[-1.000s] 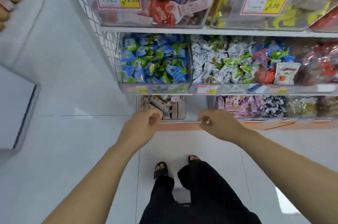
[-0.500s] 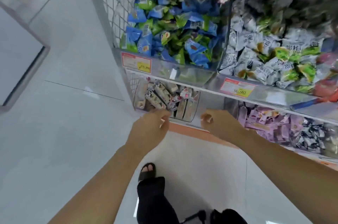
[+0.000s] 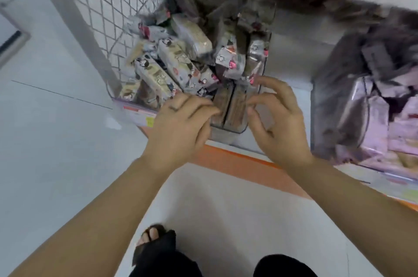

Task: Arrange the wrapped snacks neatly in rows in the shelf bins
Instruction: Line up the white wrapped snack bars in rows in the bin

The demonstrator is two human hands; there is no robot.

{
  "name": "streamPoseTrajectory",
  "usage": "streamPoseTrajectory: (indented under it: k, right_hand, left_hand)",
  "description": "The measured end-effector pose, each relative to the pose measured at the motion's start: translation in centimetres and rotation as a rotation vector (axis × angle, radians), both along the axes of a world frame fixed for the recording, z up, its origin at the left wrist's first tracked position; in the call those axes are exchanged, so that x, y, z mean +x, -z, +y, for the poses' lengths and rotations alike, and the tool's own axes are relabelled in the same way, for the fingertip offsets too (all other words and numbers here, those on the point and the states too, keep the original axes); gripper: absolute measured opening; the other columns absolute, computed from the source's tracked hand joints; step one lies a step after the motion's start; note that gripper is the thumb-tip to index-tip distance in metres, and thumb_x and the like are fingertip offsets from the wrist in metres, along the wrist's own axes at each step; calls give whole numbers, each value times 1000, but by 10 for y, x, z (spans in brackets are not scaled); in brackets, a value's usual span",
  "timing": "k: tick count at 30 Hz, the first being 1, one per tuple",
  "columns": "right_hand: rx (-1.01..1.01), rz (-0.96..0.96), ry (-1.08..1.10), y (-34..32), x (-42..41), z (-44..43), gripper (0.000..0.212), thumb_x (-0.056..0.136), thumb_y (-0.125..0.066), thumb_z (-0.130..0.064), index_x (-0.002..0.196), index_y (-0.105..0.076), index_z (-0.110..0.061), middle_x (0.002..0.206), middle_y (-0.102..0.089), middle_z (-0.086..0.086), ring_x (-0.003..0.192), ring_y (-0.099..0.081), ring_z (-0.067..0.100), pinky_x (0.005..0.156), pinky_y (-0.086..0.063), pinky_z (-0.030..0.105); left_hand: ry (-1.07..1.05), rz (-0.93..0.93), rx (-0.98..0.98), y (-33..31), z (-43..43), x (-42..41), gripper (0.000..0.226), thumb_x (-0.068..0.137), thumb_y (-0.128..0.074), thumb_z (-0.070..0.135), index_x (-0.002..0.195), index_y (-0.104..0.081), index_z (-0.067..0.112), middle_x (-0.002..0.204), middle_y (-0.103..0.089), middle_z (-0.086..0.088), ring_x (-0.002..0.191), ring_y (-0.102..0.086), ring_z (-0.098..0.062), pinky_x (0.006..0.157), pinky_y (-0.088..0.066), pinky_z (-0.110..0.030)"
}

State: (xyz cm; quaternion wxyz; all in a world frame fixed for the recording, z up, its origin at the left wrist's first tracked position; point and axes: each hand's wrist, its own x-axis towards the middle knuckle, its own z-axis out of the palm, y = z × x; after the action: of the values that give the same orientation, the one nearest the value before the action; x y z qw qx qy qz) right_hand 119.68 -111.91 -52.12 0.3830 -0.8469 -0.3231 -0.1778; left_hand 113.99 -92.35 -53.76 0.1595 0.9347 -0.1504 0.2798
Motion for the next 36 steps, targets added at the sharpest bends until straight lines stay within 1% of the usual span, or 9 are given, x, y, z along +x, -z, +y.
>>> streamPoseTrajectory:
  k: [8,12,18,21,24,26,28,31,36]
  right_hand:
    - [296,-129,-38,39,3,17,21,92,-45,-8,101,-60,5,132,-46,20,125,-44,28,106,-36,36]
    - [348,-155,-51,46,6,20,20,93,-45,-8,103,-59,3,134,-44,16,124,-45,28,97,-43,48]
    - [277,-92,-1,41,-5,13,21,96,-48,-18,110,-61,-8,144,-44,8,132,-40,14,99,-45,41]
    - [189,-58,-3,31,-17,7,21,95,-54,-19,112,-64,-13,147,-42,1,125,-46,5,96,-48,32]
    - [11,-8,-6,20,-34,-3,23,93,-57,-15,115,-64,-14,150,-35,-5,123,-49,9,95,-46,27]
    - [-127,14,-7,8,-46,-10,23,94,-55,-14,115,-64,-15,152,-31,-8,118,-54,16,93,-46,31]
    - [-260,56,5,-4,-58,-16,26,96,-52,-18,119,-62,-19,152,-30,-12,124,-50,17,95,-44,35]
    - [-354,132,13,-21,-76,-26,31,96,-51,-19,126,-58,-22,150,-35,-11,132,-41,15,103,-38,34]
    - [-406,175,-8,-51,-109,-46,32,95,-53,-18,126,-58,-23,136,-54,-4,123,-49,16,100,-38,30]
  left_hand:
    - [16,-257,36,23,-8,14,31,85,-41,3,99,-69,6,91,-70,-7,86,-50,-25,66,-46,-36]
    - [-19,-270,29,24,-13,12,33,81,-42,-1,98,-70,5,89,-69,-7,82,-54,-28,69,-42,-33]
    - [-31,-148,-39,15,-16,2,29,86,-42,5,99,-68,6,91,-69,-5,84,-58,-25,76,-45,-36]
    - [-31,-67,-72,8,-14,-9,27,89,-42,9,103,-66,8,94,-68,-2,89,-58,-22,84,-42,-34]
    - [-59,13,-24,4,-13,-22,27,90,-45,9,110,-64,10,103,-66,-4,102,-55,-23,94,-40,-35]
    - [-84,97,0,-2,-11,-33,31,91,-47,6,116,-63,12,111,-64,-4,111,-51,-23,99,-37,-33]
    - [-97,164,16,-11,-12,-47,35,90,-46,5,120,-61,12,119,-61,-6,116,-49,-24,104,-36,-35]
    - [-129,207,21,-27,-20,-72,36,91,-47,6,123,-61,14,123,-61,-5,116,-52,-24,103,-35,-36]
    - [-190,256,-26,-50,-31,-114,33,94,-47,14,122,-62,21,126,-61,-2,114,-56,-22,96,-45,-36]
